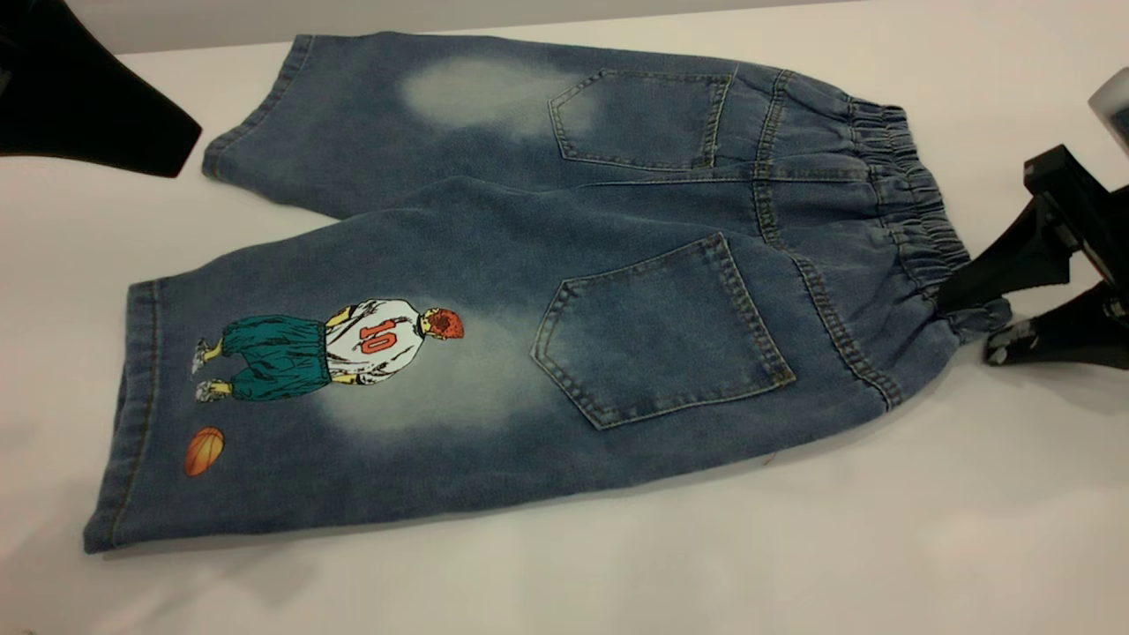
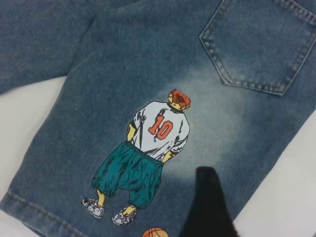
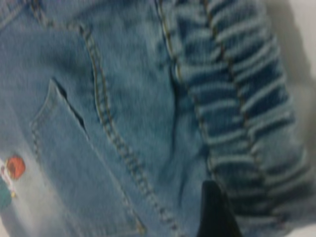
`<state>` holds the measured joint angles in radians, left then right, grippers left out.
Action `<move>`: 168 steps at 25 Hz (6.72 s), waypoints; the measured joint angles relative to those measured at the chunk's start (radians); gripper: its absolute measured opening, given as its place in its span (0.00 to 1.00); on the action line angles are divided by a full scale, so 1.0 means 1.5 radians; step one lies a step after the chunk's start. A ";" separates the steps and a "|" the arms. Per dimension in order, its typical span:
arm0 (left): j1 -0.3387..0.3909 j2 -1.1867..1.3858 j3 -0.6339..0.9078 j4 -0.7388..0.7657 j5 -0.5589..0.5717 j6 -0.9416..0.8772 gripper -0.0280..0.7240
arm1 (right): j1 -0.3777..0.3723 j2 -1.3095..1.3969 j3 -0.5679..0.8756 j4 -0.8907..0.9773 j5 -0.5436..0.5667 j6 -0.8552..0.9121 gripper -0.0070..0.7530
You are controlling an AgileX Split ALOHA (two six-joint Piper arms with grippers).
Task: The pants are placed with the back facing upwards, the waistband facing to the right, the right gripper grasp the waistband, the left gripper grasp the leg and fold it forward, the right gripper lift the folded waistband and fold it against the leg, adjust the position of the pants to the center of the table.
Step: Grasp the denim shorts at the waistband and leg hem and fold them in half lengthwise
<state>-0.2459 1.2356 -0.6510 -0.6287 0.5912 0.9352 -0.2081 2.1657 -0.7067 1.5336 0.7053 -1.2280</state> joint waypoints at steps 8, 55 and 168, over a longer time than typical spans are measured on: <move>0.000 0.000 0.000 0.000 0.001 0.002 0.65 | 0.000 0.001 -0.020 0.036 -0.025 -0.026 0.49; 0.000 -0.001 0.116 0.245 0.056 -0.079 0.65 | 0.000 0.002 -0.019 0.092 0.053 -0.058 0.04; 0.003 0.184 -0.077 0.454 -0.400 -0.149 0.14 | -0.074 -0.235 0.004 0.140 0.108 -0.054 0.06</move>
<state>-0.2411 1.5114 -0.7671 0.0521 -0.0088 0.7116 -0.3191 1.8131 -0.7014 1.7443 0.8671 -1.3086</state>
